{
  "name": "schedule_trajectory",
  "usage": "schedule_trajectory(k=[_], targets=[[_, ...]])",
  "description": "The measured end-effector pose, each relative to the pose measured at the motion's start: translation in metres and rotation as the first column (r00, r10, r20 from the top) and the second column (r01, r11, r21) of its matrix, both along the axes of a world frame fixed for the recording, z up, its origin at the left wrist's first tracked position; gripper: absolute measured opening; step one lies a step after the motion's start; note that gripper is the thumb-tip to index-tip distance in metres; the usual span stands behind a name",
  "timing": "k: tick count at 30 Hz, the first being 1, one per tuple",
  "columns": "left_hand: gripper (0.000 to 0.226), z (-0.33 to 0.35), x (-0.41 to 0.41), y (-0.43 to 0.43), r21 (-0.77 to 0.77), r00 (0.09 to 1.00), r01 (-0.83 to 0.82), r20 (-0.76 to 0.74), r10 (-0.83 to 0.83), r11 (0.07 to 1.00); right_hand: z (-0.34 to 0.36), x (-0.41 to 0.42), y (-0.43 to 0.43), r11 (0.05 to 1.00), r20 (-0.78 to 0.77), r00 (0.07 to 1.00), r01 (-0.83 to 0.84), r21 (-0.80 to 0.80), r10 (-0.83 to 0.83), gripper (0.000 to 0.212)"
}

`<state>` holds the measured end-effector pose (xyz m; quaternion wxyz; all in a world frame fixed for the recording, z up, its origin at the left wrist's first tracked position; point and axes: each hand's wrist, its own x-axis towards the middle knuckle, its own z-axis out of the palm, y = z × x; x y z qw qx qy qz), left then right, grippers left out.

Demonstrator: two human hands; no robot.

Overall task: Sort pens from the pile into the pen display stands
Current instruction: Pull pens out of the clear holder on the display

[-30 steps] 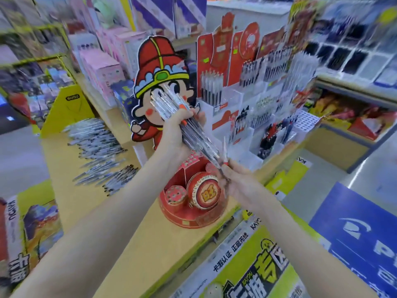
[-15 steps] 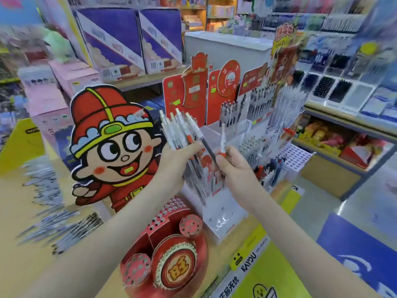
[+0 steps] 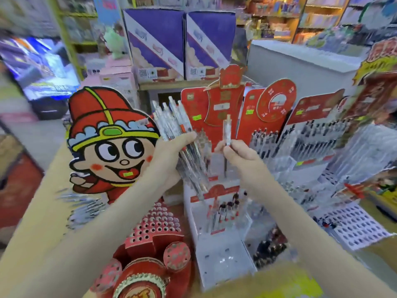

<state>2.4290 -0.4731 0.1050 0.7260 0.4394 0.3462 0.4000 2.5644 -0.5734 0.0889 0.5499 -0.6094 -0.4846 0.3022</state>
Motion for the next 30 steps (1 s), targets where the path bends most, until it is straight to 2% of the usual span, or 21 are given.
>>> schedule_trajectory(k=[2,3,5,7,10,11,13,15,18,20,23,26,30], targets=[[0.034,0.004,0.004,0.004,0.014,0.997,-0.080,-0.014,0.080,0.997,0.002,0.025,0.007,0.998,0.033,0.999,0.040,0.038,-0.041,0.022],[0.038,0.005,0.004,0.005,0.016,0.992,-0.123,-0.017,0.123,0.992,0.004,0.034,0.010,0.997,0.053,0.997,0.043,0.063,-0.047,0.021],[0.060,0.005,0.003,0.006,-0.001,0.984,-0.176,-0.033,0.176,0.984,0.004,0.046,0.018,0.996,0.131,0.991,0.015,0.084,-0.026,0.020],[0.064,0.005,0.000,0.003,0.004,0.978,-0.207,-0.042,0.207,0.978,0.000,0.051,0.027,0.998,0.230,0.973,-0.005,0.060,-0.009,0.015],[0.099,0.003,-0.003,0.000,-0.005,0.968,-0.239,-0.080,0.238,0.971,-0.006,0.051,0.034,0.999,0.355,0.934,-0.049,-0.006,0.047,0.005],[0.094,0.001,-0.004,-0.001,0.005,0.963,-0.253,-0.091,0.253,0.967,-0.008,0.052,0.036,0.998,0.384,0.921,-0.060,-0.034,0.068,0.003],[0.061,-0.002,-0.005,-0.002,0.013,0.963,-0.243,-0.120,0.243,0.970,-0.011,0.052,0.037,0.994,0.401,0.910,-0.077,-0.081,0.104,0.001],[0.042,-0.004,-0.005,-0.002,0.004,0.964,-0.223,-0.148,0.221,0.975,-0.015,0.053,0.038,0.986,0.377,0.914,-0.110,-0.124,0.149,0.006],[0.036,-0.006,-0.002,-0.005,0.036,0.968,-0.186,-0.165,0.189,0.982,-0.020,0.051,0.040,0.962,0.462,0.852,-0.152,-0.229,0.245,0.021],[0.036,-0.006,0.001,-0.007,0.055,0.970,-0.162,-0.177,0.169,0.985,-0.021,0.050,0.044,0.958,0.495,0.834,-0.129,-0.257,0.245,0.009],[0.029,-0.007,0.004,-0.006,0.078,0.973,-0.123,-0.188,0.136,0.989,-0.021,0.046,0.050,0.963,0.526,0.820,-0.106,-0.248,0.226,0.009],[0.030,-0.004,0.005,-0.004,0.119,0.978,-0.066,-0.191,0.088,0.991,-0.019,0.044,0.053,0.957,0.563,0.787,-0.118,-0.264,0.252,0.028],[0.025,-0.001,0.002,-0.001,0.179,0.982,-0.016,-0.183,0.050,0.984,-0.019,0.044,0.055,0.951,0.601,0.755,-0.102,-0.291,0.265,0.013]])
